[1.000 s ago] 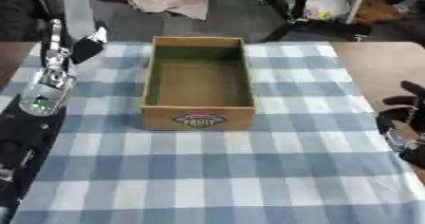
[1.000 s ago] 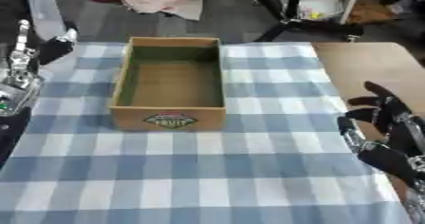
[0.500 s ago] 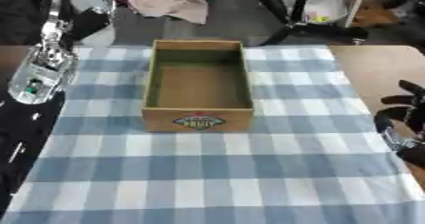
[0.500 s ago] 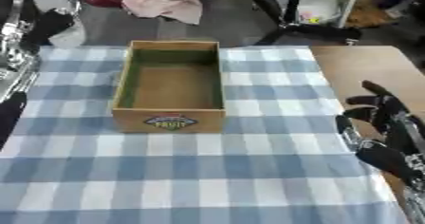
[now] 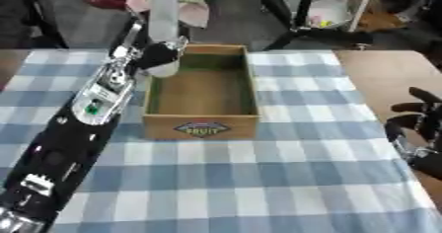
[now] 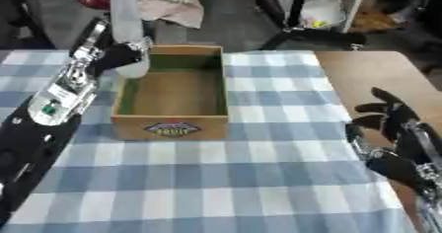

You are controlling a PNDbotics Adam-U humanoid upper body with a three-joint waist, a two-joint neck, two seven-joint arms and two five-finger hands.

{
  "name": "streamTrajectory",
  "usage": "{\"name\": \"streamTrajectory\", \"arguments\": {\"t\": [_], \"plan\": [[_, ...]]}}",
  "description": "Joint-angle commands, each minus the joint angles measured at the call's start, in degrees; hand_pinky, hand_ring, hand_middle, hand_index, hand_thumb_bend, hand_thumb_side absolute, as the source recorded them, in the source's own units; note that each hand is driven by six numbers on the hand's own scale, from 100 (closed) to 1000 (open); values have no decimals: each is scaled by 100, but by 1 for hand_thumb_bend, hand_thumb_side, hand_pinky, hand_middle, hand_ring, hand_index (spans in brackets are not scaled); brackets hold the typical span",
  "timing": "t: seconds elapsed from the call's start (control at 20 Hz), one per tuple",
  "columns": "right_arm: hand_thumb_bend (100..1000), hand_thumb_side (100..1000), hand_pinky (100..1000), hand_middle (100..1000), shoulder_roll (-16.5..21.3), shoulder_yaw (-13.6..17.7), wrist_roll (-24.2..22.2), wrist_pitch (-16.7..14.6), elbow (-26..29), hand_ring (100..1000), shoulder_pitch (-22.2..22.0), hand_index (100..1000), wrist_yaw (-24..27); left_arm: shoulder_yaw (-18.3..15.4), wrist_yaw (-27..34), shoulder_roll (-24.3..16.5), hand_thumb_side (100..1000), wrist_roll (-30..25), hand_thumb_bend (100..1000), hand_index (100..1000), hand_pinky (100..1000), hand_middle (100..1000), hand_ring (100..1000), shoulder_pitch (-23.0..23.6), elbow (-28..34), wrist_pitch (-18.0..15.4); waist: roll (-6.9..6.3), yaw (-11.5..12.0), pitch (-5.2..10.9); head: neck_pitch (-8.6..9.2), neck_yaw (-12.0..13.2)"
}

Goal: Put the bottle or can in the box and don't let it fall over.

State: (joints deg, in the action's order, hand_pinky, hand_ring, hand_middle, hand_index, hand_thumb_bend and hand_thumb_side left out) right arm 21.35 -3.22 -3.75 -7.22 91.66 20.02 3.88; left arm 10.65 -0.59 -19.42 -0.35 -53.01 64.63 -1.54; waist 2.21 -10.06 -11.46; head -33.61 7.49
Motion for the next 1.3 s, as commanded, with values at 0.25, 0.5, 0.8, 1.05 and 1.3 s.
{"name": "streamTrajectory", "arguments": {"t": [0.25, 0.5, 0.8, 1.05, 1.3], "plan": [[245, 180, 809, 711, 54, 12, -55, -16, 44, 682, 87, 953, 58, 156, -115, 252, 100, -388, 315, 558, 859, 375, 703, -4, -214, -148, 26, -30, 142, 97, 15], [242, 180, 809, 711, 54, 24, -58, -21, 38, 682, 78, 953, 57, 100, -686, 184, 497, -315, 938, 752, 919, 559, 811, 185, -304, -376, 29, -4, 145, 120, -7], [239, 181, 810, 712, 71, 51, -45, -32, 37, 682, 65, 954, 54, -59, -1103, -169, 539, -7, 992, 849, 951, 683, 853, 503, 128, -465, 22, 92, 153, 152, -61], [236, 181, 811, 712, 102, 99, -14, -39, 31, 682, 4, 955, 52, -304, -954, -667, 542, 435, 960, 851, 951, 688, 858, 946, 962, -179, 7, 214, 161, 149, -131], [232, 182, 812, 712, 103, 145, 26, -54, 25, 683, -67, 955, 55, -687, -689, -1138, 551, 964, 929, 856, 950, 699, 859, 1643, 1923, 374, -32, 383, 181, 124, -190]]}}
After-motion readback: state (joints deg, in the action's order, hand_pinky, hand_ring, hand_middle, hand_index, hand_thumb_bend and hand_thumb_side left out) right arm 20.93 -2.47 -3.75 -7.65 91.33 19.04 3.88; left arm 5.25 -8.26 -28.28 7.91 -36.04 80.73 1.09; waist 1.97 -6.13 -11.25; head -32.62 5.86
